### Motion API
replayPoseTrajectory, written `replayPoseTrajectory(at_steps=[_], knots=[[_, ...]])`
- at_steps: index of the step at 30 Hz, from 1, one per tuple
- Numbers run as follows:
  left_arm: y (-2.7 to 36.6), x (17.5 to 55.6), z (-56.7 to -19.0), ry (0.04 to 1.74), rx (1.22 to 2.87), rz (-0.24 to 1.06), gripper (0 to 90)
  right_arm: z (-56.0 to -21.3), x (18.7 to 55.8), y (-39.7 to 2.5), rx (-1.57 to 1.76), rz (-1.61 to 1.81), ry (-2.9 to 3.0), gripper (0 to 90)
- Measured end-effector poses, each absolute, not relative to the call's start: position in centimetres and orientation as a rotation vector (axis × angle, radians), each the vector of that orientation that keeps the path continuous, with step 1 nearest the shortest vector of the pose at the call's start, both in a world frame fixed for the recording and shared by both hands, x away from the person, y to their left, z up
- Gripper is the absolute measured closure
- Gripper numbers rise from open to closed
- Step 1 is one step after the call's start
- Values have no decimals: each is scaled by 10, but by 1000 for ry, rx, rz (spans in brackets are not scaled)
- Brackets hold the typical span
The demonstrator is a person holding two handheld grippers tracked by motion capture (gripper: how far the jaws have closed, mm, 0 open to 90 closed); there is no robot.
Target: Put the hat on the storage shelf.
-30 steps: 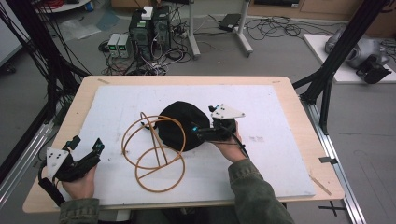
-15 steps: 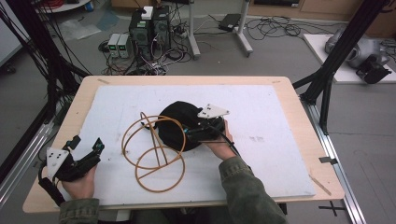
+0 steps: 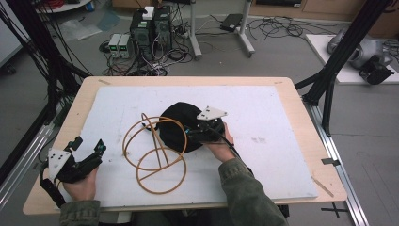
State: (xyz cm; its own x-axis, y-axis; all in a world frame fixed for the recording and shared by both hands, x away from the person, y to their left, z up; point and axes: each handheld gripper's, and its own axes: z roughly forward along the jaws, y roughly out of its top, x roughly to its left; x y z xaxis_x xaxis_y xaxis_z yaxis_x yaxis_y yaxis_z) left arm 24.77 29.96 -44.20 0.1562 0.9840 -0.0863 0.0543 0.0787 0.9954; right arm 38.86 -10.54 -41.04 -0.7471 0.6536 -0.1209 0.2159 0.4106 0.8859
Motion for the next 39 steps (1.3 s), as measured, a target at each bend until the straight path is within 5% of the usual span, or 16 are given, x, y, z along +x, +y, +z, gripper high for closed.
replayPoseTrajectory(at_steps=[18, 39], knots=[[300, 248, -442, 1159, 1256, 1007, 225, -410, 388, -110, 796, 1304, 2222, 845], [300, 250, -444, 1160, 1272, 988, 225, -409, 383, -117, 849, 1368, 2191, 887]])
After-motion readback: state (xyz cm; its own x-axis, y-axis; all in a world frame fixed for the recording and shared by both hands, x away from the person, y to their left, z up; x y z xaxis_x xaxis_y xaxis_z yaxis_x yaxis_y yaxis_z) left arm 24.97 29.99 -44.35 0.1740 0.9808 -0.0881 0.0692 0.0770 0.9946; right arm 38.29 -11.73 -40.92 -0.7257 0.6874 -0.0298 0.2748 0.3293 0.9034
